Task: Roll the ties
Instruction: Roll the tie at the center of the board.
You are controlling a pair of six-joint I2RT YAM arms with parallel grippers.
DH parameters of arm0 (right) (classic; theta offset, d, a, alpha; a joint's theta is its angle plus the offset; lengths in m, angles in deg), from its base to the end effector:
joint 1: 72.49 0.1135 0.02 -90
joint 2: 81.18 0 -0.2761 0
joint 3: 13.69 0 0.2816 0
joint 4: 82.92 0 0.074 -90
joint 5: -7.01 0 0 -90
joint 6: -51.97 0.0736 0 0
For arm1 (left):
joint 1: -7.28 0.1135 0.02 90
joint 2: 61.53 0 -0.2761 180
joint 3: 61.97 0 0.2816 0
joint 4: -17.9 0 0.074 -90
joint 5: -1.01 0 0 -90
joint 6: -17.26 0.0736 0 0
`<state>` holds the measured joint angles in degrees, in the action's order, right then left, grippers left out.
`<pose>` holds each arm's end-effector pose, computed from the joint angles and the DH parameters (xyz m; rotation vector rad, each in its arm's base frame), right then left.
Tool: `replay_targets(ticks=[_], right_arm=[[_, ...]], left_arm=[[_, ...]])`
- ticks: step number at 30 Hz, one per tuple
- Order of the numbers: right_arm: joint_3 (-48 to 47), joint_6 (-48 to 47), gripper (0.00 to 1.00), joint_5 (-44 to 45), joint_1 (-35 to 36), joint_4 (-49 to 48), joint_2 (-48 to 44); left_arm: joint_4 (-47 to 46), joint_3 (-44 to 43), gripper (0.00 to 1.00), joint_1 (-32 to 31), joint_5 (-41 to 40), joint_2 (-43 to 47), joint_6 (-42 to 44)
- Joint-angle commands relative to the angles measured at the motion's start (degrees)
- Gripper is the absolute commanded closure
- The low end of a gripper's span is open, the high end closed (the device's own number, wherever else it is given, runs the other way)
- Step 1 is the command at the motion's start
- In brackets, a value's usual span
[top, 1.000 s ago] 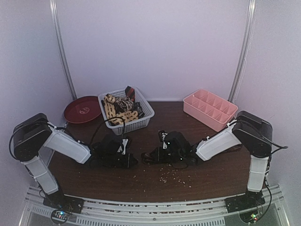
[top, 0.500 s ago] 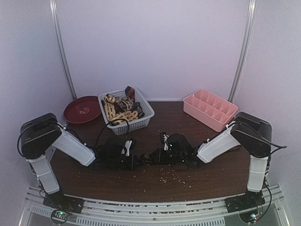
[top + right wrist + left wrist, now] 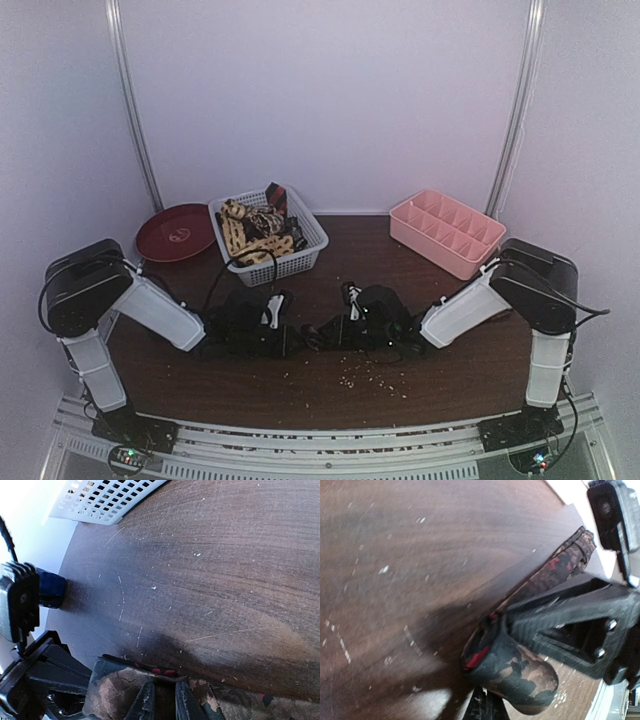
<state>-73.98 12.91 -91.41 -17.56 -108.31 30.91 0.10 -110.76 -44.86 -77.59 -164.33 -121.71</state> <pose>0.2379 0.3577 0.0827 -0.1840 2.2829 1.2332 0.2123 -0.2968 0.0686 0.1923 2.4531 -1.1184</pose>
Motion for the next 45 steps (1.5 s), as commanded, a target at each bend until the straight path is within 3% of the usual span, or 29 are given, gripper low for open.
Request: replay_targets(ticks=[1, 17, 45], right_arm=[[2.0, -1.3, 0.84, -0.6, 0.4, -0.1, -0.8], [5.5, -2.1, 0.86, 1.2, -0.2, -4.3, -2.6], [9.4, -0.9, 0.83, 5.1, -1.7, -6.5, -5.6]], left_arm=[[-0.6, -3.2, 1.00, -0.1, 0.4, 0.0, 2.3], [6.3, -6.2, 1.00, -0.7, 0.2, 0.8, 7.5], [11.6, -10.6, 0.84, -2.4, -2.6, 0.6, 7.8]])
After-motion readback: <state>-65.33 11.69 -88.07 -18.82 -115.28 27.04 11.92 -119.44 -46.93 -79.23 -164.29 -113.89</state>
